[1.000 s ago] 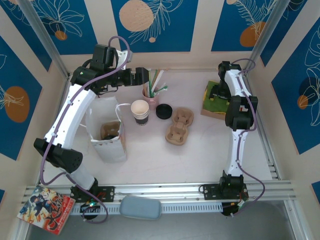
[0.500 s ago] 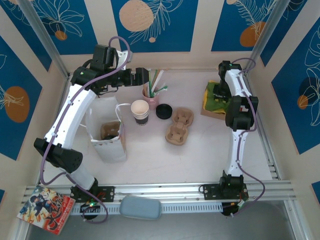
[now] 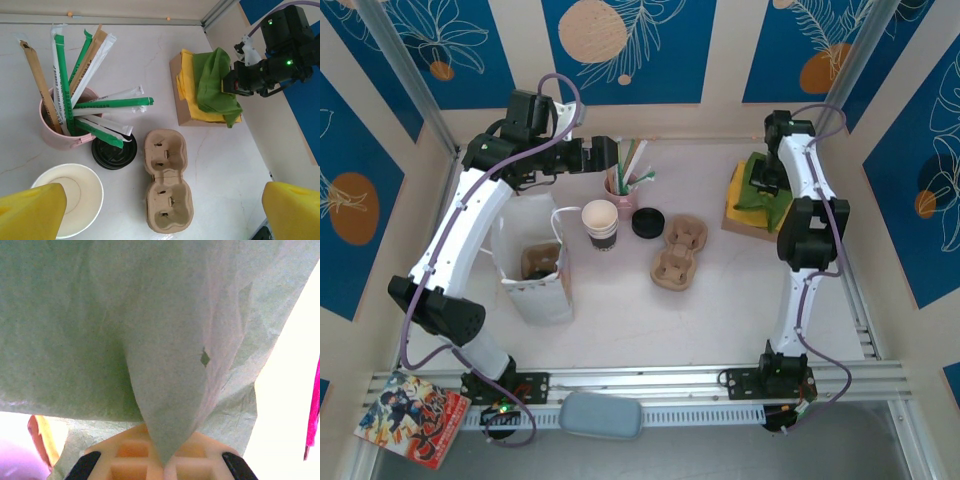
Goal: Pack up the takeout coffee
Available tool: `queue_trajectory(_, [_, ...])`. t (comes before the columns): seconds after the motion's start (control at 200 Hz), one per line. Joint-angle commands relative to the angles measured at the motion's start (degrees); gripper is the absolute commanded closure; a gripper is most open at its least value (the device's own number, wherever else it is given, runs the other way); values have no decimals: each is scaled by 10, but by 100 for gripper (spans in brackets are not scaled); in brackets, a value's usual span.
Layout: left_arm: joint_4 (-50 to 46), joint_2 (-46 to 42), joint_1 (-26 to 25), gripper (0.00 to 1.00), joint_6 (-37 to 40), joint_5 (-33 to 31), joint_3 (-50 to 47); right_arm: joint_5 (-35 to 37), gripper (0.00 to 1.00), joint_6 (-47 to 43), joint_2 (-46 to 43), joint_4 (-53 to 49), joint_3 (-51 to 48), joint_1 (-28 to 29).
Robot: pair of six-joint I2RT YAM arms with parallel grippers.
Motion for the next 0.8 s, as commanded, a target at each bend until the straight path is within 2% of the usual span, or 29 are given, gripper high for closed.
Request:
queue_trajectory(0.0, [-5, -13, 0, 0, 10, -7, -5, -36, 100, 15, -53, -3, -22, 10])
queue_trajectory(0.365, [-3, -52, 2, 0, 3, -51, -27, -152, 100, 68, -191, 55, -100, 53])
queue_trajectory(0.51, [-8, -69, 3, 0, 2, -81, -34, -205, 100, 95, -240, 93, -122, 89])
queue_trajectory(0.795, [-22, -101, 6, 0, 0, -148, -45, -249, 100, 127, -293, 162, -129, 176])
